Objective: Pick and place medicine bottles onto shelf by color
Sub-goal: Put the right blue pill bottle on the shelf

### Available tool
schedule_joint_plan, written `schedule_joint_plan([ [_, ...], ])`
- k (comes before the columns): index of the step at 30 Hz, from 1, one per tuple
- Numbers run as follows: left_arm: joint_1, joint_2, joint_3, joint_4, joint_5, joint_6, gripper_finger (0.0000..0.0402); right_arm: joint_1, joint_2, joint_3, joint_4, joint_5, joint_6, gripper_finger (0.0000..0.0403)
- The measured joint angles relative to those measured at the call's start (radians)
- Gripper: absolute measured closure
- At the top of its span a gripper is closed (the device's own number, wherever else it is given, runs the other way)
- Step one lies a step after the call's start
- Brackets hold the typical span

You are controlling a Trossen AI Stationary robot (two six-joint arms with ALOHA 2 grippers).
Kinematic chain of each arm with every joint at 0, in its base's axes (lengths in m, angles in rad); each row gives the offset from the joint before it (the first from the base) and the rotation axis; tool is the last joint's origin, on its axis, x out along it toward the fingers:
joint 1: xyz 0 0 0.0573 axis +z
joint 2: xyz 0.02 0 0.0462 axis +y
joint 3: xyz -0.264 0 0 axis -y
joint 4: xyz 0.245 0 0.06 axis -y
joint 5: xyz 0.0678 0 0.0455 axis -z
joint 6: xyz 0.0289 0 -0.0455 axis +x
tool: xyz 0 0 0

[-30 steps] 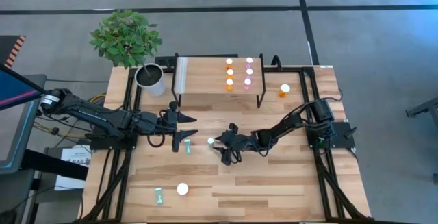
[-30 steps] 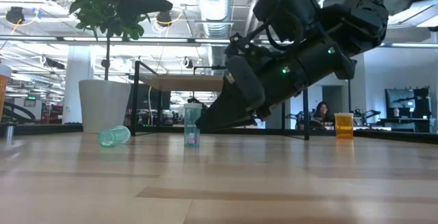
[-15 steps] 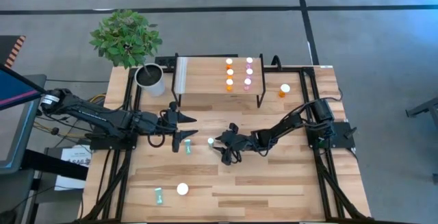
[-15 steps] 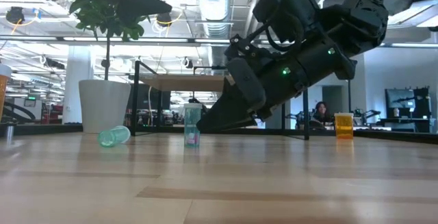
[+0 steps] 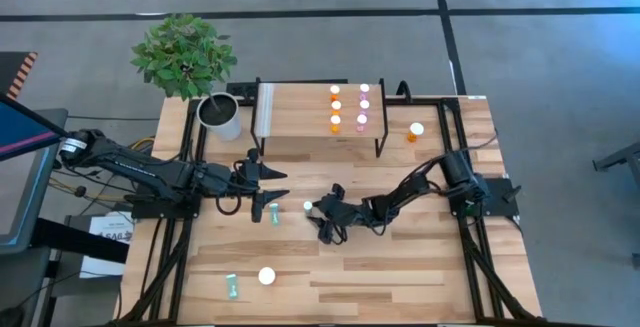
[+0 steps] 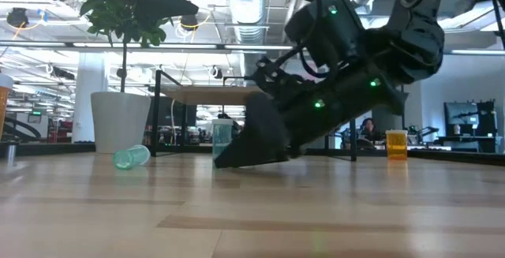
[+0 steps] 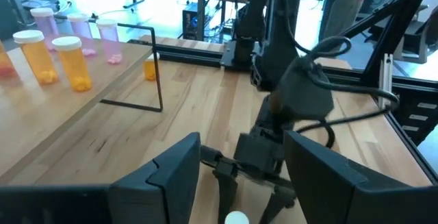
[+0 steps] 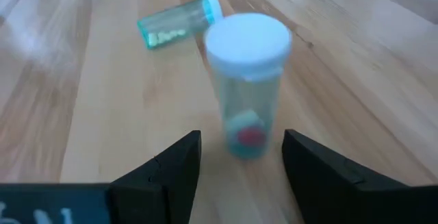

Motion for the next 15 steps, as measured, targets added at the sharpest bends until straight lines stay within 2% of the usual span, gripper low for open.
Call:
schedule_joint_plan([
  [10, 0.0, 0.0, 0.0, -0.002, 0.007, -0.003, 0.0205, -0.009, 0.03, 0.045, -0.007, -0.022, -0.012, 0.0177],
  [15, 0.0, 0.0, 0.0, -0.001, 0.007, -0.003, 0.0205, -0.008, 0.031, 0.045, -0.011, -0.025, -0.012, 0.0203],
])
